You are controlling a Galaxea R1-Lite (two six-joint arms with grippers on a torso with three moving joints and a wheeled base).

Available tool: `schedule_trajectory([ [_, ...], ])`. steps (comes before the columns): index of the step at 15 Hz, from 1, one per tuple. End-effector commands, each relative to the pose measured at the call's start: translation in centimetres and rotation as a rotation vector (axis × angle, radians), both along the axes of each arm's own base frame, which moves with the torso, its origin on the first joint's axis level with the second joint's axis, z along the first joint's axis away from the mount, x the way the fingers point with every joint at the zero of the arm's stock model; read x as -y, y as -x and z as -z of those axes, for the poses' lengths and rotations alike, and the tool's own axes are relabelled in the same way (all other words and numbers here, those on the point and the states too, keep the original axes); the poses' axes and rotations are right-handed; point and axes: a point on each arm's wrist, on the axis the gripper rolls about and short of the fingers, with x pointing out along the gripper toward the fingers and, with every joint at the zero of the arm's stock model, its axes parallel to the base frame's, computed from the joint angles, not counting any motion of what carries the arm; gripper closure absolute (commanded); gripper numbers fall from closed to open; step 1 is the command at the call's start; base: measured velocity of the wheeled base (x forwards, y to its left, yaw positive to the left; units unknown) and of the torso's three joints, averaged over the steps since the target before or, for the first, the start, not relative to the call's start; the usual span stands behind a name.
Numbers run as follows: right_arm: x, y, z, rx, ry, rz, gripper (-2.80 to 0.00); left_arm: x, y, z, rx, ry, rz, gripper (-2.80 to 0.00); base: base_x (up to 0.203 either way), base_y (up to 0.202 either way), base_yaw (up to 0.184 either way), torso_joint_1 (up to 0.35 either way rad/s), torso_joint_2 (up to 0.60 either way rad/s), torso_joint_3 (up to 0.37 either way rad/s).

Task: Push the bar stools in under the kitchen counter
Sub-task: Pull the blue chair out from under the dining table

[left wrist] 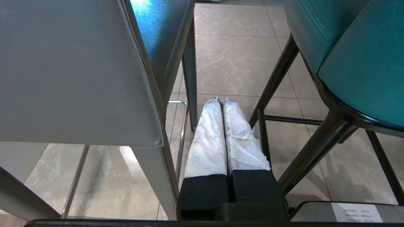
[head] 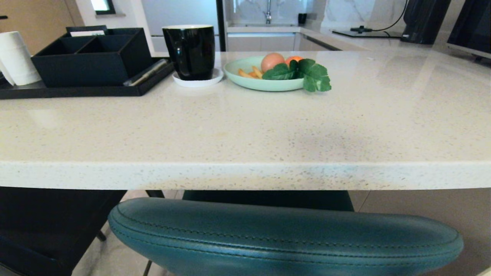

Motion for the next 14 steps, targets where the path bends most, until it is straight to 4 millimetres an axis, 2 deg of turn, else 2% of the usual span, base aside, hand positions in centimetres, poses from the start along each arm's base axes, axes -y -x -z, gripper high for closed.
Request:
schedule_trajectory([
  [1, 0.0, 0.0, 0.0, -0.001, 0.000, 0.000, 0.00, 0.0, 0.0, 0.0, -0.002, 0.000, 0.000, 0.00, 0.000, 0.000, 0.000, 0.000, 0.00, 0.000],
  [9, 0.0, 0.0, 0.0, -0.007, -0.002, 0.004, 0.00, 0.0, 0.0, 0.0, 0.008, -0.004, -0.006, 0.00, 0.000, 0.000, 0.000, 0.000, 0.00, 0.000],
  [14, 0.0, 0.0, 0.1, -0.080, -0.016, 0.010, 0.00, 0.0, -1.0, -1.2, 0.014, -0.034, 0.012, 0.00, 0.000, 0.000, 0.000, 0.000, 0.00, 0.000],
])
